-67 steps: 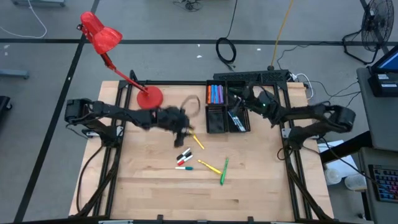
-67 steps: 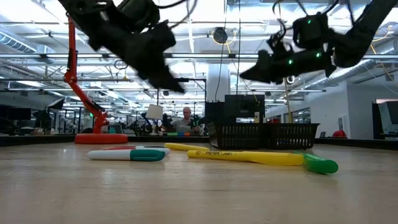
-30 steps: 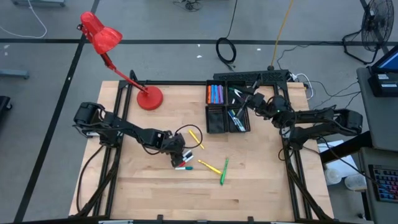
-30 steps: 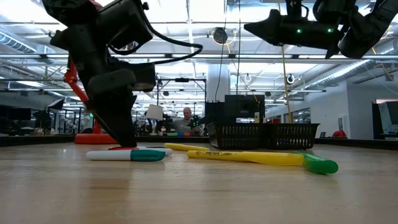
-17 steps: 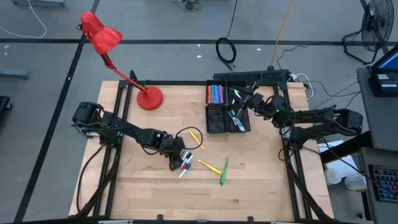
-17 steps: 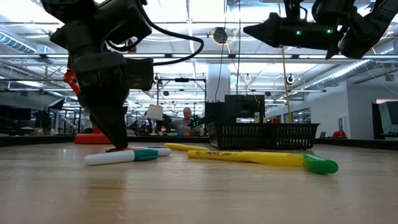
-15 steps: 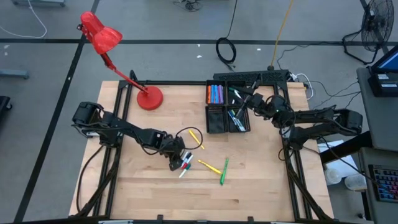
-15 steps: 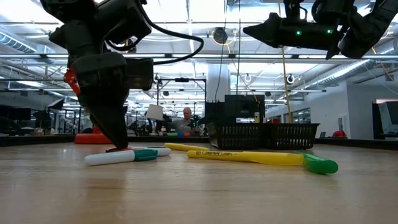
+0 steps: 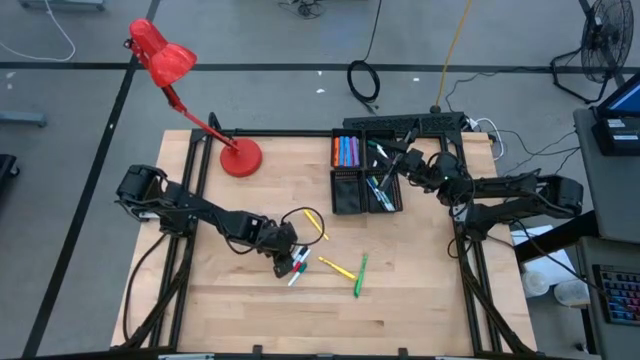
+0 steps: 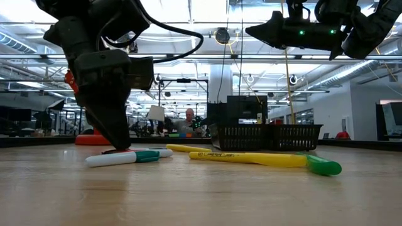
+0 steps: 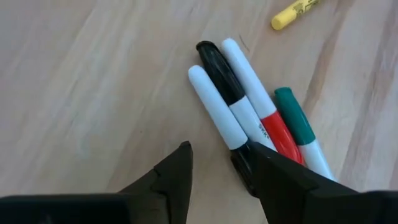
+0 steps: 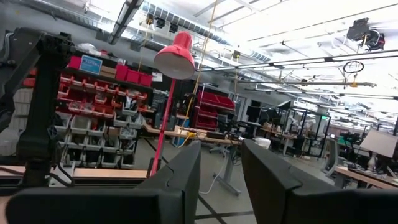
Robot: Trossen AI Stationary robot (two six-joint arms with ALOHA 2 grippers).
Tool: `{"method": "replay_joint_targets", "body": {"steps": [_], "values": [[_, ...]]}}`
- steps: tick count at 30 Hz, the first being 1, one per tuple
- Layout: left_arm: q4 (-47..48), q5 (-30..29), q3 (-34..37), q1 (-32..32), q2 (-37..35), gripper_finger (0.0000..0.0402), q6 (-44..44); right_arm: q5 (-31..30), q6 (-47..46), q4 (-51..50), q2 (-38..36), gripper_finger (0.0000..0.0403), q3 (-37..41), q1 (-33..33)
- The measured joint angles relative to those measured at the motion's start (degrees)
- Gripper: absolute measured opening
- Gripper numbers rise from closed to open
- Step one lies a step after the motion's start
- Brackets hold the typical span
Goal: Pick & Place Markers
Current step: Put the black and white highlighter pen into the top right black bin
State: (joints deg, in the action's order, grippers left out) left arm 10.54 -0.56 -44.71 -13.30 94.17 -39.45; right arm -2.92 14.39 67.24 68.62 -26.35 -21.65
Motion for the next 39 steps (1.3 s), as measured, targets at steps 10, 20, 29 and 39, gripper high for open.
{"method": "replay_joint_targets", "body": {"steps": [10,20,29,39], "values": [[2.71,0.68,-0.32,0.03,3.42,0.0138,-1.55,0.00,-0.16,-0.07,0.00,0.0105,-0.02,0.00],[7.83,-1.20,-0.48,1.23,3.72,0.0112,0.74,0.00,-0.17,-0.17,0.00,0.0105,-0.02,0.00],[9.45,-7.21,-0.44,0.26,3.76,0.0079,10.69,0.00,-0.17,-0.25,0.00,0.0105,-0.02,0.01],[8.77,-13.59,-0.10,0.38,3.87,0.0041,19.35,-0.02,-0.15,-0.24,0.00,0.0105,-0.02,0.02]]}}
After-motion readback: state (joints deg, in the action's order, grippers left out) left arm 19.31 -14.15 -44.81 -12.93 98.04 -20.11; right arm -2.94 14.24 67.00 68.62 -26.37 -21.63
